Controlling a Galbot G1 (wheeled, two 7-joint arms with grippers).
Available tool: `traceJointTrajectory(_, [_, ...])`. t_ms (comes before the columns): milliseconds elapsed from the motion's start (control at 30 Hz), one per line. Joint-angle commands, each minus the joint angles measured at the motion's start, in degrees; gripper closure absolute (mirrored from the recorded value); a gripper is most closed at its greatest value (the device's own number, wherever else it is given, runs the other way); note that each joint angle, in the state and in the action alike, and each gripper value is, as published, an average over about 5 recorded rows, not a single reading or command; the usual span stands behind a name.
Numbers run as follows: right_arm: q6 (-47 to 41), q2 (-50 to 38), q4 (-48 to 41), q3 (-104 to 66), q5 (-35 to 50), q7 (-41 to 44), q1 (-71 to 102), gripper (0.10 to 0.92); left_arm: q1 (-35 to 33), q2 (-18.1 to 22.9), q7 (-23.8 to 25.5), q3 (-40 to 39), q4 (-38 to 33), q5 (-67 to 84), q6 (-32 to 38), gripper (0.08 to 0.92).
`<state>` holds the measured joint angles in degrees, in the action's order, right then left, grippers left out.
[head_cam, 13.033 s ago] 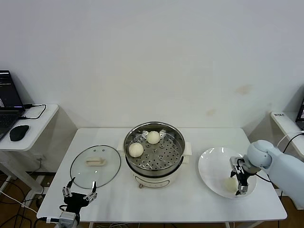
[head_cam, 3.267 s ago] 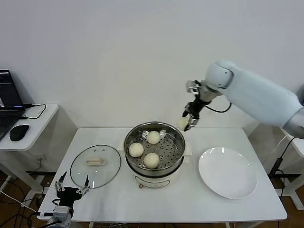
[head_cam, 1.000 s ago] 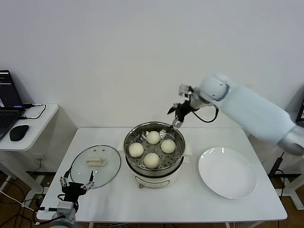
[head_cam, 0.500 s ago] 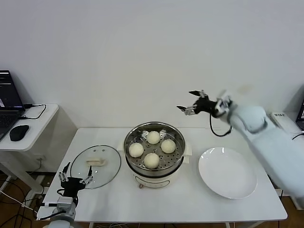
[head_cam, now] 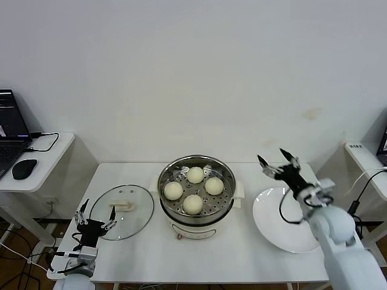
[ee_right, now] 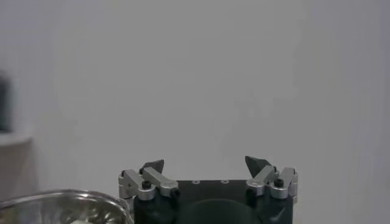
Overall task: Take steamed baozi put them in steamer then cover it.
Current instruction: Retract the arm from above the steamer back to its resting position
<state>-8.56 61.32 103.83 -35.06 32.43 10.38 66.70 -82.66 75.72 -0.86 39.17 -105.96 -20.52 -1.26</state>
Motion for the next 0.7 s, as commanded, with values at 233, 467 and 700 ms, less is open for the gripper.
traceJointTrajectory(233, [4.6,6.4,3.8,-12.8,0.0,-2.2,17.9,0.203,2.6,-5.8,-11.9,-5.1,12.0,-54.0,7.2,0.177])
traceJointTrajectory(467, [4.3,6.7,3.6,-13.1,0.2,-2.0,17.9,0.203,5.2,-6.7,-10.9,-5.7,17.1,-54.2,6.8,0.177])
traceJointTrajectory(700, [4.5,7.0,3.1,-13.1,0.1,-2.0,17.6,0.203,8.4,-6.6,-9.8,-5.7,20.2,-53.5,7.5,0.177])
